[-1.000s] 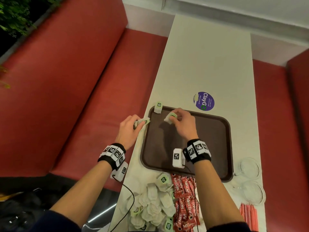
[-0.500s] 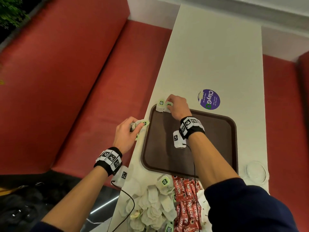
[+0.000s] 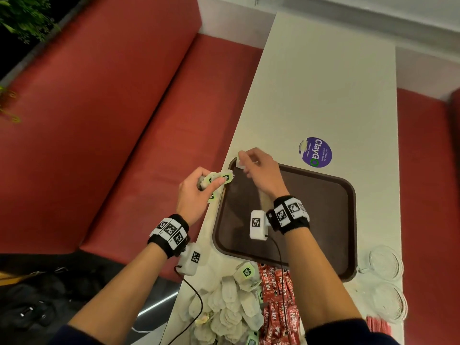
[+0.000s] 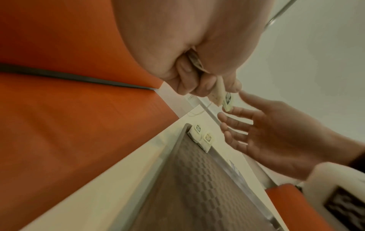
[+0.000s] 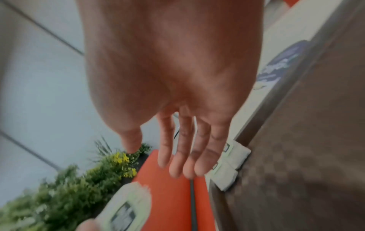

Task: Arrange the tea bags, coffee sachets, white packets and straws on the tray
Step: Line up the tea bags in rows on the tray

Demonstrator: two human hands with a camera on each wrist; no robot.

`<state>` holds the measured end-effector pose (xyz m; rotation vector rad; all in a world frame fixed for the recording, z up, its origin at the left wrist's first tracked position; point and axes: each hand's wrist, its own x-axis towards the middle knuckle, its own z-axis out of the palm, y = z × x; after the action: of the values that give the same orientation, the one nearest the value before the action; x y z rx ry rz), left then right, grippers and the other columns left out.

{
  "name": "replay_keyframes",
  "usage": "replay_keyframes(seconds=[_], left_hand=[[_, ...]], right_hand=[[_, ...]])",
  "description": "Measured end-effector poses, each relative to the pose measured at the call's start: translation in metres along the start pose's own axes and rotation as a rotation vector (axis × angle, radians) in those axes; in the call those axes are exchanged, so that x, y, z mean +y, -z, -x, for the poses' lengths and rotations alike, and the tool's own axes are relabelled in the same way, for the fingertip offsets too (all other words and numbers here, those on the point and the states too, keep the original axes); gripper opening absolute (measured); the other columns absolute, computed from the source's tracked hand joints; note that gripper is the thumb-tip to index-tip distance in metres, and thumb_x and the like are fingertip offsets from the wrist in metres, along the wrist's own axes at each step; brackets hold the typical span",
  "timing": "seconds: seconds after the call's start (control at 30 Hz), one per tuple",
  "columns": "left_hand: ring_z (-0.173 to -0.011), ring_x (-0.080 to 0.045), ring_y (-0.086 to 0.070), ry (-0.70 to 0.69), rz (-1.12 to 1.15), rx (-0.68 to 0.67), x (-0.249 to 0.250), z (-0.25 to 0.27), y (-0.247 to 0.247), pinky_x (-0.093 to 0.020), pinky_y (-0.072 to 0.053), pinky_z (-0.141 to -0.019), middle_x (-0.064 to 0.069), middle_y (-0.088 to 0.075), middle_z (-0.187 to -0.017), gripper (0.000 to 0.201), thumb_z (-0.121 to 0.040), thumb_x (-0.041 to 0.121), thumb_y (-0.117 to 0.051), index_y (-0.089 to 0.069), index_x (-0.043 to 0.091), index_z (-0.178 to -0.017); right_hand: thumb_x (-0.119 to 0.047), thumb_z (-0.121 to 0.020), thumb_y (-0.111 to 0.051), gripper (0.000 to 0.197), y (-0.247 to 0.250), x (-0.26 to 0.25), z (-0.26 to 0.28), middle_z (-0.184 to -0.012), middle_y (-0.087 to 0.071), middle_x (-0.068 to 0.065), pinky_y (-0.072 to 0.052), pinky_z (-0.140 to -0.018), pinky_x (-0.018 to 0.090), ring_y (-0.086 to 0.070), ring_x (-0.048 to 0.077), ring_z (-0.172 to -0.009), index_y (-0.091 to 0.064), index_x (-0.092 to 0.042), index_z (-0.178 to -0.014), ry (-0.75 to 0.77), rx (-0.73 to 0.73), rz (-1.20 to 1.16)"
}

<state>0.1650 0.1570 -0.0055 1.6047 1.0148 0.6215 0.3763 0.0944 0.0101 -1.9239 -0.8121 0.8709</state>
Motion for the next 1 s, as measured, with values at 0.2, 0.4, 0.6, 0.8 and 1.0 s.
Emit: replay_keyframes(seconds=[0.2, 0.4, 0.6, 0.8, 1.0], left_hand=[[-0.064, -0.014, -0.049, 0.038, 0.093, 0.023, 0.011, -0.003, -0.013, -0.035, -0.045, -0.059, -0.003, -0.061, -0.071, 0.035, -0.086, 0.036, -0.090, -0.063, 0.015, -0.085], [-0.063, -0.013, -0.050, -0.003, -0.038, -0.063, 0.008, -0.003, -0.015, -0.033, -0.044, -0.058, -0.004, -0.064, -0.070, 0.027, -0.094, 0.039, -0.082, -0.064, 0.022, -0.084], [-0.064, -0.006, -0.055, 0.032, -0.082, -0.091, 0.003, -0.004, -0.012, -0.020, -0.045, -0.059, -0.005, -0.071, -0.079, 0.021, -0.103, 0.036, -0.071, -0.065, 0.022, -0.090], [-0.062, -0.004, -0.054, 0.042, -0.115, -0.098, 0.001, -0.006, -0.010, -0.016, -0.043, -0.058, -0.004, -0.070, -0.079, 0.019, -0.104, 0.034, -0.070, -0.066, 0.022, -0.090], [-0.064, -0.005, -0.057, 0.039, -0.112, -0.105, 0.000, -0.006, -0.009, -0.015, -0.044, -0.059, -0.006, -0.071, -0.081, 0.020, -0.103, 0.036, -0.071, -0.067, 0.021, -0.091]], right_hand=[[-0.027, -0.103, -0.076, 0.027, -0.011, 0.016, 0.043, -0.111, -0.078, 0.018, -0.061, -0.094, 0.045, -0.075, 0.026, -0.096, -0.073, -0.007, -0.120, -0.071, -0.220, -0.442], [-0.014, -0.100, -0.079, 0.019, 0.005, 0.021, 0.039, -0.105, -0.080, 0.018, -0.066, -0.090, 0.046, -0.079, 0.033, -0.094, -0.069, -0.002, -0.112, -0.037, -0.092, -0.362], [-0.022, -0.100, -0.076, 0.009, 0.045, 0.039, 0.000, -0.103, -0.078, 0.002, -0.063, -0.089, 0.042, -0.075, 0.023, -0.092, -0.072, -0.024, -0.107, 0.037, 0.094, 0.259], [-0.008, -0.099, -0.067, 0.018, 0.060, 0.050, -0.040, -0.116, -0.073, 0.018, -0.051, -0.084, 0.037, -0.068, 0.038, -0.106, -0.069, -0.021, -0.112, -0.019, 0.012, 0.623], [-0.007, -0.097, -0.072, 0.018, 0.052, 0.045, -0.055, -0.119, -0.072, 0.017, -0.055, -0.091, 0.041, -0.067, 0.038, -0.110, -0.070, -0.016, -0.113, 0.012, -0.005, 0.666]])
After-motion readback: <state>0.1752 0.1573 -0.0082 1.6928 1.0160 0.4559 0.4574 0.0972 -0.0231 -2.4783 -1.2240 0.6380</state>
